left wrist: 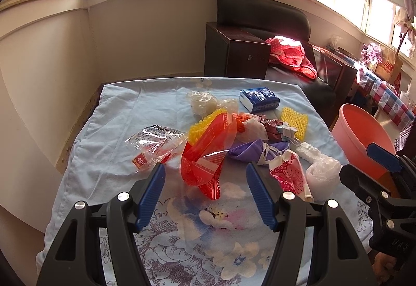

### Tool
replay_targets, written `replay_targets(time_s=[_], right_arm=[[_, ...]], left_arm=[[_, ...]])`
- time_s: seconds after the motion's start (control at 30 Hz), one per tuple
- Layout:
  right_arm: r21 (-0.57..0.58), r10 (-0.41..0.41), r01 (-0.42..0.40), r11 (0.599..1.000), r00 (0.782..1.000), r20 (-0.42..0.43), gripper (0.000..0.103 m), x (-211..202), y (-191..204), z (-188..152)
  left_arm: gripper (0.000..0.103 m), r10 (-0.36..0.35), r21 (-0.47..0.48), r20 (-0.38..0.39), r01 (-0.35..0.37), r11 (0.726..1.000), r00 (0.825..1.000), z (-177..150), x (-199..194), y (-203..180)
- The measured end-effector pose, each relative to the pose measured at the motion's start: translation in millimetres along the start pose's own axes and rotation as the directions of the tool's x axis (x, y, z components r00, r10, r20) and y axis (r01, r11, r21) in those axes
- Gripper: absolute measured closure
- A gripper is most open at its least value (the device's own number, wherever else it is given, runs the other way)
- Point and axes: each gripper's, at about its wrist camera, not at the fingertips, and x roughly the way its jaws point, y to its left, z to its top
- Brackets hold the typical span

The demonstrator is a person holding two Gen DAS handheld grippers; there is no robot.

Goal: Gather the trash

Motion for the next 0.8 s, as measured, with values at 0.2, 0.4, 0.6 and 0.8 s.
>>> replay_targets(time_s=[0.2, 0.4, 0.6, 0.8], right_arm=[[0.011, 0.007, -0.007, 1.0, 1.0, -0.016, 0.016, 2, -5, -4], [0.037, 0.007, -0.005, 0.999, 0.999, -0.044, 0.019, 5, -17, -8], [0.07, 0.02, -0.014, 0.997, 0.996, -0.083, 0.024, 10, -30, -14], [0.089, 0.033, -0.025, 0.996, 0.995, -0.096, 0.026, 10, -38, -18]], left_arm=[[0.039, -0.05, -0.019, -0.014, 0.05, 0.999, 0.999, -2, 0, 13], [0.039, -0.074, -0.007, -0.014, 0.073, 0.997, 0.997, -7, -2, 18], [0.039, -0.083, -0.025, -0.039, 0.082, 0.996, 0.996, -3, 9, 19], [0.039, -0.037, -0.001, -0.058, 0.037, 0.999, 0.998, 3, 28, 15]])
